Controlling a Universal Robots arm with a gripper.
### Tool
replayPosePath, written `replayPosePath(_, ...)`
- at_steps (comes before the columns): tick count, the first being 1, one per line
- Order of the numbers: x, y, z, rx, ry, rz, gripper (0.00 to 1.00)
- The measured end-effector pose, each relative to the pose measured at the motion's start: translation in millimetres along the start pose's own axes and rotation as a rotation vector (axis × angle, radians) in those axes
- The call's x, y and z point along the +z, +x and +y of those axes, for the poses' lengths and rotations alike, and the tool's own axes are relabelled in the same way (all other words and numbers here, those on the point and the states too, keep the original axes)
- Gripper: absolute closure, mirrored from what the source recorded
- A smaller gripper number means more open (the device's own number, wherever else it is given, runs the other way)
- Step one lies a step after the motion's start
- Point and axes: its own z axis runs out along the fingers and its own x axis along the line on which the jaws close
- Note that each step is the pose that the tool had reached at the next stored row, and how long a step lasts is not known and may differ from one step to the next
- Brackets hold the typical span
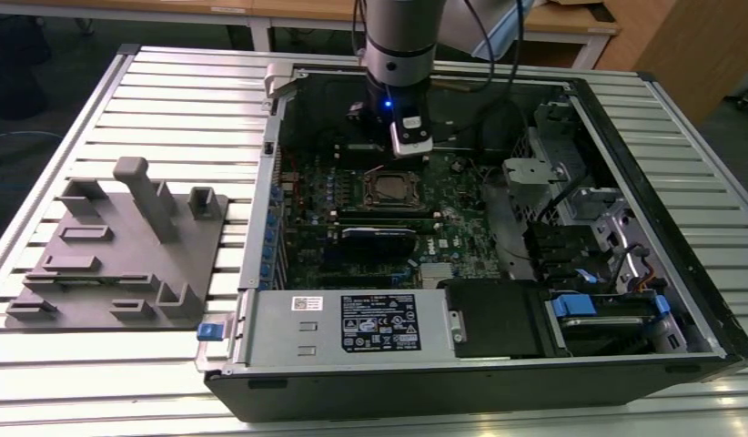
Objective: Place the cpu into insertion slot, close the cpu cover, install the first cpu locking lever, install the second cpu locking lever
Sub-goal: 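Install the first cpu locking lever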
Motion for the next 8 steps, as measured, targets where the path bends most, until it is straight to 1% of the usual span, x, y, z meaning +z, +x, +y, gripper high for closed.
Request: replayPosePath(8, 0.6, -0.2, 0.1, 0.004, 0.0001, -0.0008, 0.89)
